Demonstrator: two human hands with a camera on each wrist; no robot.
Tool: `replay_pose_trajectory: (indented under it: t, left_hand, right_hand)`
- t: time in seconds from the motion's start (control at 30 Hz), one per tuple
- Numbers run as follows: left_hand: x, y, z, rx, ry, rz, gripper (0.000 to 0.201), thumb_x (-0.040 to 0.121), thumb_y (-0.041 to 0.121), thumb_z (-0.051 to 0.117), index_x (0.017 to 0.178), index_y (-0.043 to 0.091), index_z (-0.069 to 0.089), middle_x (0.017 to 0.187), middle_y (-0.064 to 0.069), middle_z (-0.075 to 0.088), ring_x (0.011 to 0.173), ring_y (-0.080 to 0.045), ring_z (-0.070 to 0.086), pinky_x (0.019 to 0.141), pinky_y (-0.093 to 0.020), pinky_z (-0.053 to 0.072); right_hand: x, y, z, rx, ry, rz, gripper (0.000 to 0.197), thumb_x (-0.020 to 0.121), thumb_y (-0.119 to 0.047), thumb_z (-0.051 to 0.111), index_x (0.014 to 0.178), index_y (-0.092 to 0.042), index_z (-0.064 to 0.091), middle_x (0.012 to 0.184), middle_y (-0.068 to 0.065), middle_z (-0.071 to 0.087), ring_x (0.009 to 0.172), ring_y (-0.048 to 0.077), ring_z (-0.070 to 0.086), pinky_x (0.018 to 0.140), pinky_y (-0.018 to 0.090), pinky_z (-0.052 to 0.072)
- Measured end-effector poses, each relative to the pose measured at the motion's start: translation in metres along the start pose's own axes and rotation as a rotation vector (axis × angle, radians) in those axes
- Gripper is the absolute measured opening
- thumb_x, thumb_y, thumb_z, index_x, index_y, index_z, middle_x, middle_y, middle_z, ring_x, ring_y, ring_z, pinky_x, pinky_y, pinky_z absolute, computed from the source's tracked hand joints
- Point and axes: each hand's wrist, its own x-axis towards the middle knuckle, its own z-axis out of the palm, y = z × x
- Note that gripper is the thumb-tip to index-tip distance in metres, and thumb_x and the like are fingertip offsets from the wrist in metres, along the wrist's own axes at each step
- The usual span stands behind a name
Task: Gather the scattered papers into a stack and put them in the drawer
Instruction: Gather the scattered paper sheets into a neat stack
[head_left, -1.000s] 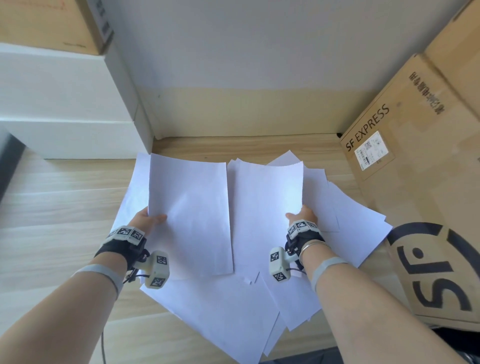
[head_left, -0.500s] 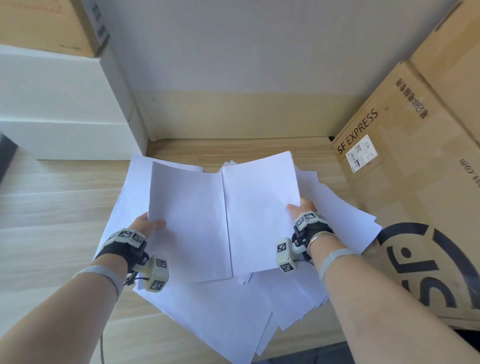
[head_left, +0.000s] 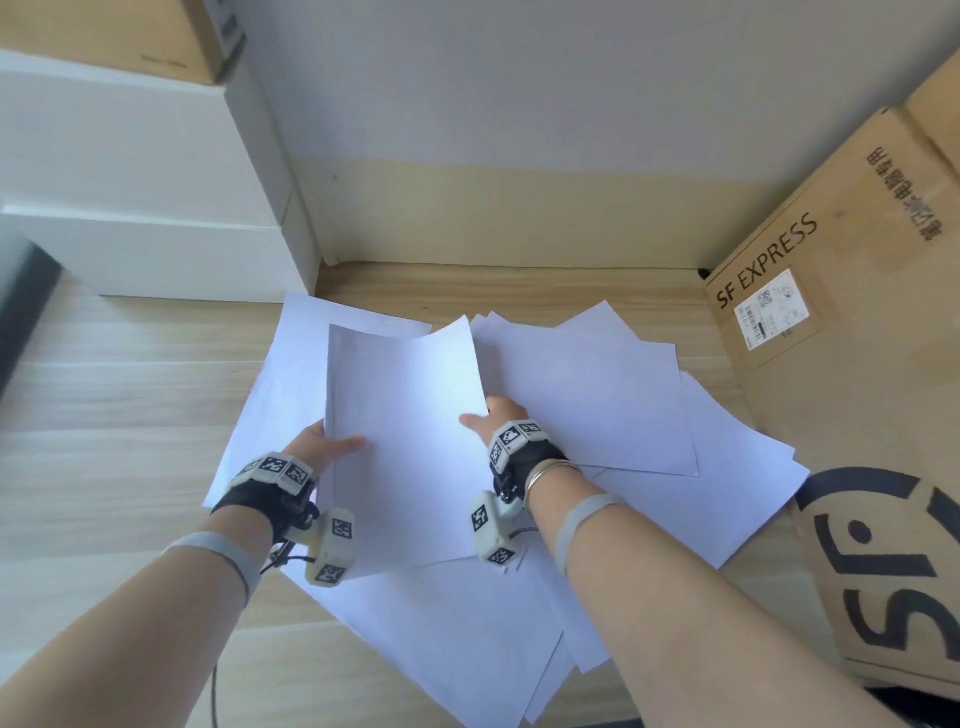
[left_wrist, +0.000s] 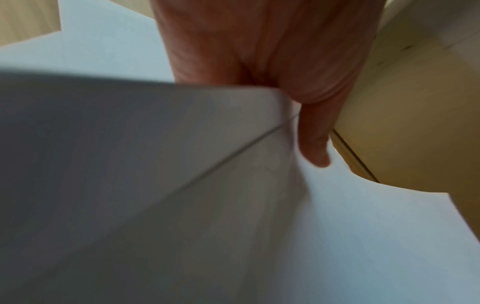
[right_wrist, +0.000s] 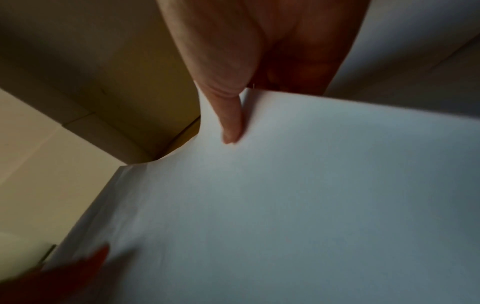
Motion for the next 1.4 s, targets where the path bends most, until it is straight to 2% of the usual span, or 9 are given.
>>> replay_pose_trajectory:
  t: [0.07,0.13,0.27,0.4,0.6,0.77,0.9,1.1,1.4]
  left_hand:
    - [-0.013,0.009,0.004,-0.017,-0.003,0.005,0.034,0.083,0.005,0.065,0.115,0.007,0.057,0.087,-0.011,0.064,0.082,-0.028,0.061,0.092,-0.045,0.048]
    - [-0.013,0.009,0.003,-0.022,-0.01,0.019,0.036,0.084,0.0,0.061,0.119,0.006,0.056,0.087,-0.011,0.063,0.078,-0.026,0.06,0.09,-0.045,0.047]
    - [-0.004,0.011,-0.002,-0.062,-0.011,0.016,0.039,0.085,-0.001,0.059,0.123,0.007,0.055,0.094,-0.014,0.064,0.088,-0.032,0.06,0.092,-0.048,0.047]
    - [0.004,0.012,0.0,-0.101,-0.034,0.025,0.035,0.086,-0.001,0.057,0.119,0.011,0.055,0.089,-0.011,0.064,0.078,-0.028,0.061,0.078,-0.041,0.051]
    - [0.007,0.009,0.007,-0.148,-0.037,-0.002,0.031,0.087,-0.002,0.055,0.116,0.01,0.055,0.09,-0.013,0.063,0.079,-0.03,0.059,0.076,-0.04,0.05]
    - [0.009,0.01,0.01,-0.163,-0.029,-0.004,0.026,0.088,-0.001,0.055,0.111,0.01,0.057,0.091,-0.014,0.063,0.081,-0.031,0.059,0.083,-0.047,0.049]
    - [0.008,0.009,0.01,-0.164,-0.022,-0.005,0.028,0.088,0.0,0.056,0.113,0.01,0.057,0.095,-0.016,0.062,0.086,-0.034,0.059,0.088,-0.051,0.048]
    - [0.006,0.012,0.011,-0.19,-0.036,-0.002,0.029,0.088,-0.002,0.055,0.115,0.008,0.055,0.091,-0.016,0.063,0.079,-0.032,0.06,0.074,-0.042,0.051]
    - [0.006,0.01,0.014,-0.214,-0.034,-0.015,0.03,0.088,-0.004,0.053,0.116,0.008,0.054,0.091,-0.014,0.062,0.079,-0.031,0.059,0.077,-0.041,0.05]
  right_hand:
    - [0.01,0.001,-0.014,-0.025,0.03,-0.021,0.021,0.088,-0.034,0.058,0.086,-0.014,0.06,0.101,0.011,0.061,0.095,0.025,0.056,0.081,0.027,0.043]
    - [0.024,0.01,-0.04,-0.063,0.113,0.005,0.019,0.087,-0.026,0.059,0.1,-0.014,0.065,0.111,0.006,0.067,0.106,0.025,0.06,0.089,0.027,0.046]
    - [0.058,0.04,-0.098,-0.175,0.182,0.097,0.032,0.083,-0.015,0.062,0.115,-0.018,0.058,0.128,0.007,0.059,0.119,0.027,0.055,0.102,0.034,0.044]
    - [0.082,0.053,-0.127,-0.322,0.207,0.108,0.058,0.077,-0.015,0.07,0.13,-0.02,0.045,0.138,0.012,0.042,0.126,0.034,0.046,0.104,0.044,0.042]
    - [0.101,0.056,-0.141,-0.571,0.112,0.052,0.103,0.064,-0.037,0.081,0.147,-0.029,0.019,0.15,0.007,0.028,0.141,0.031,0.024,0.11,0.05,0.031]
    - [0.101,0.058,-0.145,-0.675,0.174,0.03,0.092,0.064,-0.043,0.079,0.14,-0.032,0.029,0.14,0.007,0.036,0.134,0.031,0.029,0.108,0.05,0.025]
    - [0.1,0.055,-0.148,-0.696,0.141,-0.004,0.069,0.07,-0.035,0.076,0.129,-0.025,0.044,0.132,0.007,0.046,0.129,0.03,0.033,0.104,0.046,0.029]
    - [0.102,0.034,-0.153,-0.874,0.045,-0.088,0.046,0.083,-0.026,0.064,0.128,-0.025,0.052,0.139,0.002,0.04,0.132,0.027,0.03,0.105,0.043,0.033]
    - [0.116,0.027,-0.147,-0.917,0.026,-0.27,0.064,0.073,-0.024,0.073,0.132,-0.023,0.049,0.143,-0.003,0.038,0.134,0.021,0.032,0.113,0.04,0.018]
